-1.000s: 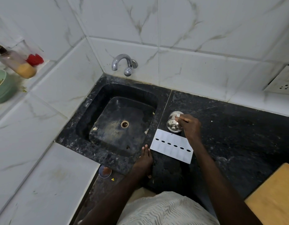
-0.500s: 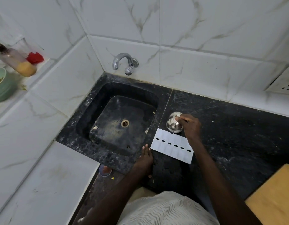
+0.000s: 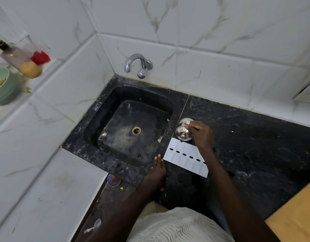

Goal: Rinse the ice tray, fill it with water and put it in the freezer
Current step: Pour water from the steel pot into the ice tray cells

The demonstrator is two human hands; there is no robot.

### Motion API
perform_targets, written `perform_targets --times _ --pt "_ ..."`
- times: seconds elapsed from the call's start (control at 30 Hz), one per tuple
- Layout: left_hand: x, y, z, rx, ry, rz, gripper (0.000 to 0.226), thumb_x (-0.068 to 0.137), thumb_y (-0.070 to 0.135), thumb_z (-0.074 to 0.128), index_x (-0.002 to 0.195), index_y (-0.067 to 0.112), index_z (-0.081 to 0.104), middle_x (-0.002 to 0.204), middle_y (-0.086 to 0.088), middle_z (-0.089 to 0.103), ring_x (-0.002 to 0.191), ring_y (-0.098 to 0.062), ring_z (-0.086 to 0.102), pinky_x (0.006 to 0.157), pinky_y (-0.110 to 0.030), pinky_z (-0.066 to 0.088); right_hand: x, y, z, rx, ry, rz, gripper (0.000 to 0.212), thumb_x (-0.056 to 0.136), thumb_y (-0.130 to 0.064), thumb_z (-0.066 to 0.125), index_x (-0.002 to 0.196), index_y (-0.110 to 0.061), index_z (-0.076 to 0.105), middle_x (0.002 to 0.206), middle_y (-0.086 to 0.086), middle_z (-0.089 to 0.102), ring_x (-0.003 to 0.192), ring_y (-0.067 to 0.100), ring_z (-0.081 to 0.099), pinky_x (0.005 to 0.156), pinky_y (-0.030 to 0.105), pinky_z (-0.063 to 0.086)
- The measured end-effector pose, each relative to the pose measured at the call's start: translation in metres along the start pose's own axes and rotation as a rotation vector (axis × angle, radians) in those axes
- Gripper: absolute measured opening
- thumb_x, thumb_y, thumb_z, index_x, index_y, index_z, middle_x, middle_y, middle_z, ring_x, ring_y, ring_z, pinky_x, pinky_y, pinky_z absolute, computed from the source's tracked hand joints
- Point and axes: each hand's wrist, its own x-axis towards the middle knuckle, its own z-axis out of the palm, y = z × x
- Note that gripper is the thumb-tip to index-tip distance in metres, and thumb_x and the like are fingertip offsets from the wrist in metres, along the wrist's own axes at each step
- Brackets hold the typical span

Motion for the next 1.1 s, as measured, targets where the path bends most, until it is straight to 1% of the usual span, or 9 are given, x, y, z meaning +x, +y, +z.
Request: perform_targets --times 0.13,0.43,0.53,0.63,0.7,0.83,0.9,1.0,1.1 --pt "0.002 -0.001 0.003 -0.002 0.006 0.003 0.139 0.066 0.006 0.093 0.158 -0.008 -0.011 0.166 -0.026 -0.024 0.157 -0.043 -0.012 0.121 -0.057 0.03 -0.003 -0.001 0.002 -0.002 -0.013 -0.02 0.022 0.08 -0.009 0.086 0.101 -0.013 0.082 0.096 -0.008 0.076 0.09 0.012 0.073 0.082 0.027 0.059" --pt "0.002 0.001 0.0 -0.024 -0.004 -0.012 0.14 0.066 0.005 0.093 0.157 -0.009 -0.012 0.165 -0.025 -0.025 0.156 -0.042 -0.014 0.124 -0.056 0.025 -0.003 -0.004 0.002 -0.011 -0.015 -0.043 0.022 0.079 -0.005 0.086 0.1 -0.01 0.082 0.094 -0.008 0.075 0.083 -0.002 0.07 0.08 0.02 0.057" --pt "0.0 0.002 -0.001 -0.031 0.005 -0.016 0.138 0.067 0.005 0.092 0.157 -0.009 -0.011 0.166 -0.026 -0.024 0.157 -0.042 -0.014 0.124 -0.056 0.025 -0.001 -0.004 0.001 -0.014 -0.013 -0.036 0.023 0.08 -0.006 0.085 0.103 -0.008 0.081 0.098 -0.001 0.076 0.084 -0.001 0.07 0.079 0.017 0.056" --pt "0.001 0.002 -0.002 -0.037 0.005 -0.016 0.137 0.068 0.005 0.092 0.158 -0.009 -0.011 0.166 -0.025 -0.024 0.156 -0.041 -0.015 0.125 -0.054 0.024 0.002 -0.006 0.002 -0.002 -0.003 -0.007 0.022 0.08 -0.008 0.085 0.102 -0.009 0.081 0.098 -0.001 0.075 0.085 0.006 0.071 0.078 0.018 0.056" --pt "0.002 0.002 -0.003 -0.046 -0.007 -0.013 0.138 0.068 0.003 0.092 0.158 -0.008 -0.012 0.165 -0.025 -0.026 0.156 -0.041 -0.016 0.125 -0.055 0.024 0.008 -0.009 0.003 0.044 0.018 0.068 0.02 0.08 -0.01 0.086 0.1 -0.008 0.081 0.096 0.001 0.076 0.084 0.012 0.071 0.076 0.022 0.057" --pt "0.004 0.001 -0.001 -0.039 -0.007 -0.009 0.138 0.067 0.003 0.091 0.157 -0.008 -0.013 0.165 -0.025 -0.027 0.156 -0.041 -0.016 0.124 -0.056 0.026 0.021 -0.011 0.01 0.128 0.059 0.293 0.012 0.076 -0.011 0.087 0.078 -0.021 0.081 0.079 -0.002 0.078 0.075 0.017 0.072 0.073 0.036 0.061" --pt "0.004 0.002 -0.001 -0.037 -0.013 -0.012 0.137 0.068 0.003 0.091 0.157 -0.008 -0.013 0.165 -0.025 -0.027 0.156 -0.041 -0.016 0.124 -0.056 0.027 0.025 -0.011 0.016 0.132 0.085 0.358 0.013 0.076 -0.011 0.087 0.074 -0.02 0.079 0.078 0.004 0.077 0.071 0.019 0.07 0.072 0.04 0.061" --pt "0.004 0.003 -0.001 -0.047 -0.025 -0.018 0.134 0.07 0.001 0.089 0.157 -0.008 -0.013 0.165 -0.024 -0.027 0.156 -0.041 -0.016 0.123 -0.057 0.027 0.026 -0.017 0.02 0.113 0.085 0.369 0.01 0.079 -0.01 0.085 0.087 -0.005 0.081 0.083 0.011 0.077 0.066 0.018 0.065 0.062 0.03 0.056" --pt "0.005 0.003 0.001 -0.033 -0.013 -0.019 0.136 0.069 0.002 0.09 0.157 -0.008 -0.012 0.165 -0.024 -0.027 0.156 -0.041 -0.015 0.123 -0.058 0.026 0.026 -0.023 0.022 0.114 0.065 0.344 0.01 0.081 -0.008 0.083 0.091 -0.005 0.081 0.078 0.009 0.074 0.061 0.015 0.063 0.05 0.02 0.052"
